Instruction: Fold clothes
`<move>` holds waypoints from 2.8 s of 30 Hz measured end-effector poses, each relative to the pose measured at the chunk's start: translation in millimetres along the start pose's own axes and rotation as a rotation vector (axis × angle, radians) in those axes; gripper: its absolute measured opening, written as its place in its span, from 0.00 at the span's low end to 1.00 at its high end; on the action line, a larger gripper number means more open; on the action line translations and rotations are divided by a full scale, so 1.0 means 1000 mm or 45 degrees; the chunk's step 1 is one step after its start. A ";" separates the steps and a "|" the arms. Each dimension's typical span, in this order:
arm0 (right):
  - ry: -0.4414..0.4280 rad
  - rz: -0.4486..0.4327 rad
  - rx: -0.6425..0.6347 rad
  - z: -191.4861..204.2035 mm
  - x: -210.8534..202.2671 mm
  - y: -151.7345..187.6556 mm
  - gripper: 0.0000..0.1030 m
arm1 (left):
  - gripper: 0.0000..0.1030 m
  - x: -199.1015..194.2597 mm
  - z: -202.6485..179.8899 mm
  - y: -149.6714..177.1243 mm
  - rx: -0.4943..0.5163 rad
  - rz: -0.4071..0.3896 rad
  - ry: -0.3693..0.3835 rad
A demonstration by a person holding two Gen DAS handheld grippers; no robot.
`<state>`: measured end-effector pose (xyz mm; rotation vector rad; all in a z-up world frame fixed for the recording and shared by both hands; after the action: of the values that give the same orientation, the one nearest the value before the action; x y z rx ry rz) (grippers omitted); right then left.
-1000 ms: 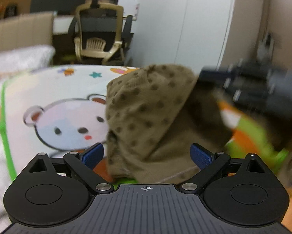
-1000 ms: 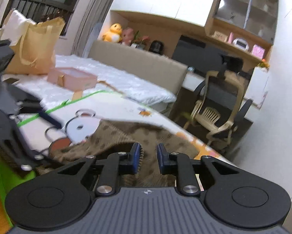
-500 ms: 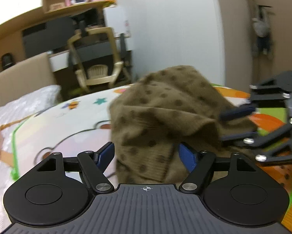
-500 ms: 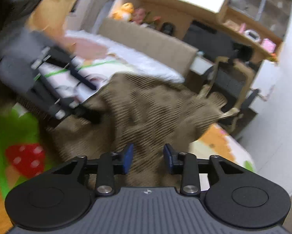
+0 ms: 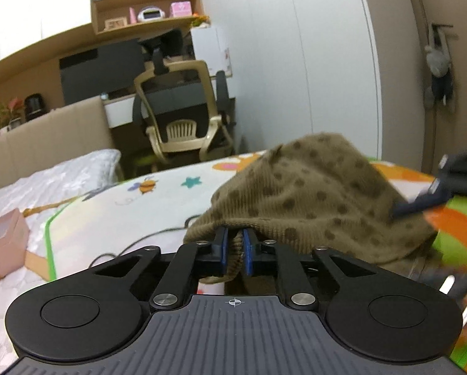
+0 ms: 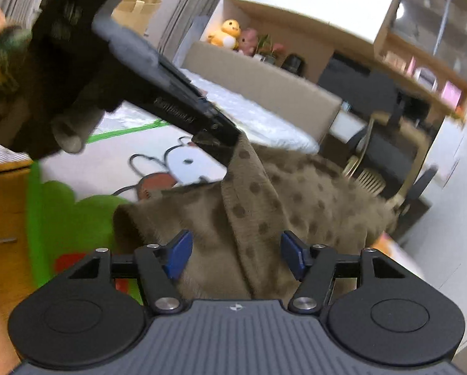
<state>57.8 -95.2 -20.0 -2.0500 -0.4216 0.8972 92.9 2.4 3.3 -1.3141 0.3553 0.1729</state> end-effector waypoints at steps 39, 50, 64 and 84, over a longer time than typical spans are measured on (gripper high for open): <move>0.357 -0.137 0.010 -0.059 -0.026 -0.015 0.06 | 0.05 -0.009 -0.016 -0.034 0.045 -0.119 0.054; 0.130 0.179 0.234 -0.063 -0.058 0.064 0.11 | 0.09 -0.028 -0.071 -0.004 0.073 0.026 0.384; -0.118 -0.101 0.930 -0.177 -0.031 0.025 0.66 | 0.75 -0.006 0.012 -0.022 -0.335 0.079 0.487; 0.174 0.313 0.937 -0.231 0.059 0.099 0.10 | 0.63 0.097 0.059 0.004 -0.550 0.306 0.300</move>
<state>264.1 -250.3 -34.9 -1.4748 0.2243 0.8784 191.9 52.9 -21.9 -1.7220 0.7059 0.3101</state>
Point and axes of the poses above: each gripper's, at about its wrist camera, not at the fingertips, and x roughly the way its jaws point, z to its left, y to its underside, the point moved 6 cm from there along x, roughly the way its jaws point, and after that the axes turned 7 degrees about -y, right-handed, at the moved point
